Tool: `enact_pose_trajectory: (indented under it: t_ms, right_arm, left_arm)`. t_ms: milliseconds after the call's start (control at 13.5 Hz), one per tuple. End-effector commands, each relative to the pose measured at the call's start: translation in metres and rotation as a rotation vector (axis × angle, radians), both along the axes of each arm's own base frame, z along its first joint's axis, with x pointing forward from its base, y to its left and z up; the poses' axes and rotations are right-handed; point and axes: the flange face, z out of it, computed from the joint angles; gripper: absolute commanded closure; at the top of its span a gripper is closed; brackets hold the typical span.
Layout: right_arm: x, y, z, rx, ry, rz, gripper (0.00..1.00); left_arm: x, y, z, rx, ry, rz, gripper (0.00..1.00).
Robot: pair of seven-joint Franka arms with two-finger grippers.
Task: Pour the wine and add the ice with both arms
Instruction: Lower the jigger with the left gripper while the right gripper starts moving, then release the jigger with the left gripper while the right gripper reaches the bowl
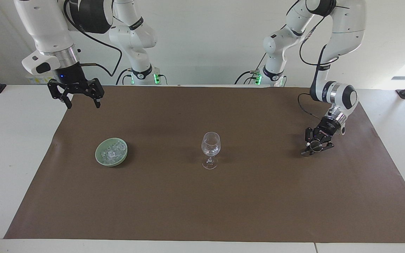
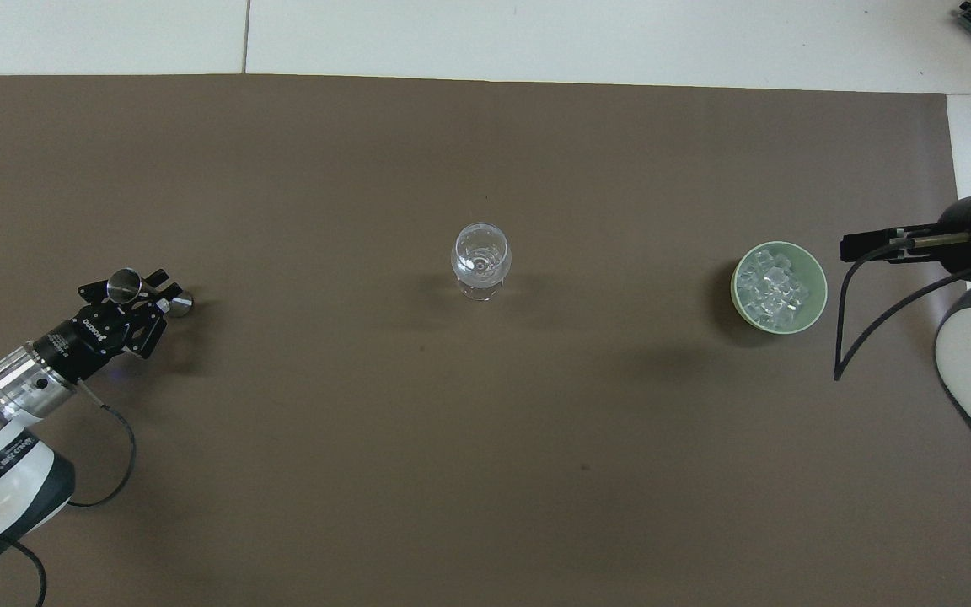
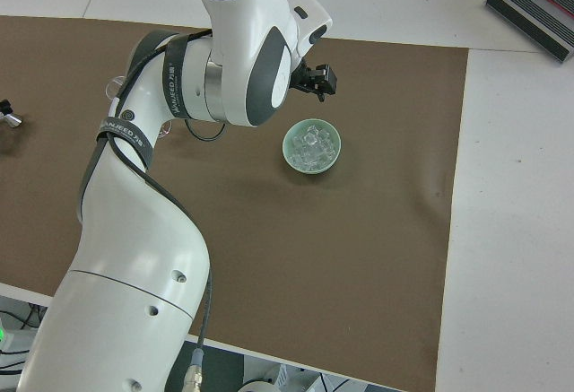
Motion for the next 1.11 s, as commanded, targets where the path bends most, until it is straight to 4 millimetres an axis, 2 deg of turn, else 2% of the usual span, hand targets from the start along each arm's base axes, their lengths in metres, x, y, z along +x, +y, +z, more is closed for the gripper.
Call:
enact_pose_trajectory:
  t_ms: [0,148,297,371,445,594,816,1039]
  right_arm:
    - [0.006,-0.004,-0.051,0.001,-0.009,-0.019,0.00]
    - [0.013,-0.002,-0.077,0.003,-0.021,-0.014,0.00]
    - [0.009,-0.003,-0.109,-0.006,-0.008,-0.003,0.00]
    - [0.010,-0.004,-0.123,-0.033,0.004,0.017,0.00]
    - [0.011,-0.004,-0.130,-0.054,0.015,0.034,0.00]
    - [0.014,-0.004,-0.144,-0.057,0.016,0.043,0.01]
    - [0.021,0.004,-0.174,-0.049,-0.012,0.053,0.01]
    - [0.004,0.006,-0.194,-0.047,0.023,0.063,0.03]
  left_arm:
    - [0.001,0.005,-0.001,-0.009,-0.021,0.001,0.64]
    - [0.003,0.006,0.000,-0.004,-0.027,0.000,0.60]
    - [0.003,0.007,0.001,0.005,-0.027,-0.009,0.55]
    - [0.005,0.008,0.002,0.007,-0.031,-0.010,0.49]
    - [0.006,0.009,0.003,0.019,-0.034,-0.026,0.40]
    - [0.009,0.011,0.006,0.051,-0.037,-0.065,0.00]
    - [0.007,0.021,0.007,0.125,-0.038,-0.140,0.00]
    - [0.008,0.033,0.012,0.189,-0.042,-0.203,0.00]
